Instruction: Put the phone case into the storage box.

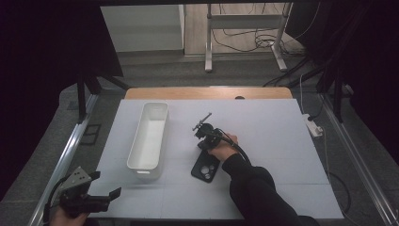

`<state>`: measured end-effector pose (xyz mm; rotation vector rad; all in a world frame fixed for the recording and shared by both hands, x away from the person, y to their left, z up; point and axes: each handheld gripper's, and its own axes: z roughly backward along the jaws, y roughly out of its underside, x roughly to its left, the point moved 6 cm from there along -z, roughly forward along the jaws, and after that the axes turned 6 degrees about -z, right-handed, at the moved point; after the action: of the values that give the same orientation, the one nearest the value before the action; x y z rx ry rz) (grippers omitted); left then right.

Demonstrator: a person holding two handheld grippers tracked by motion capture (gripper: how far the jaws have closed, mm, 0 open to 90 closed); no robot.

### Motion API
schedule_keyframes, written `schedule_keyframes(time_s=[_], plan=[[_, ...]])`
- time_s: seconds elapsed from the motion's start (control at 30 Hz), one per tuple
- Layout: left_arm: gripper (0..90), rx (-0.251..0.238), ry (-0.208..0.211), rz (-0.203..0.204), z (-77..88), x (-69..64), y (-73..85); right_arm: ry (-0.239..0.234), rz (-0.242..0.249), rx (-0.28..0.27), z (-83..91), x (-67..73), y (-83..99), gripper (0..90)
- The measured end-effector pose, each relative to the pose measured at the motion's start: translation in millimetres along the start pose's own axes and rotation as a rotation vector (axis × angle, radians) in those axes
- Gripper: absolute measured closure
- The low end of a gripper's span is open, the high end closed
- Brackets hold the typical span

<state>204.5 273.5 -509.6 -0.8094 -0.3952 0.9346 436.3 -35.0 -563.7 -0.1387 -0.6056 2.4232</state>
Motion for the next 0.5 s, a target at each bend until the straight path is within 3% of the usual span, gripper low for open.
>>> schedule_keyframes(time_s=[0.27,0.5], plan=[[2.0,0.001,0.003,-0.002,0.0,-0.4,0.0,-0.029,-0.028,-0.010,9.5,-11.9,15.8,89.5],[2.0,-0.001,0.005,-0.004,0.3,-0.4,0.0,-0.010,-0.057,-0.005,18.9,-22.1,30.4,89.6]])
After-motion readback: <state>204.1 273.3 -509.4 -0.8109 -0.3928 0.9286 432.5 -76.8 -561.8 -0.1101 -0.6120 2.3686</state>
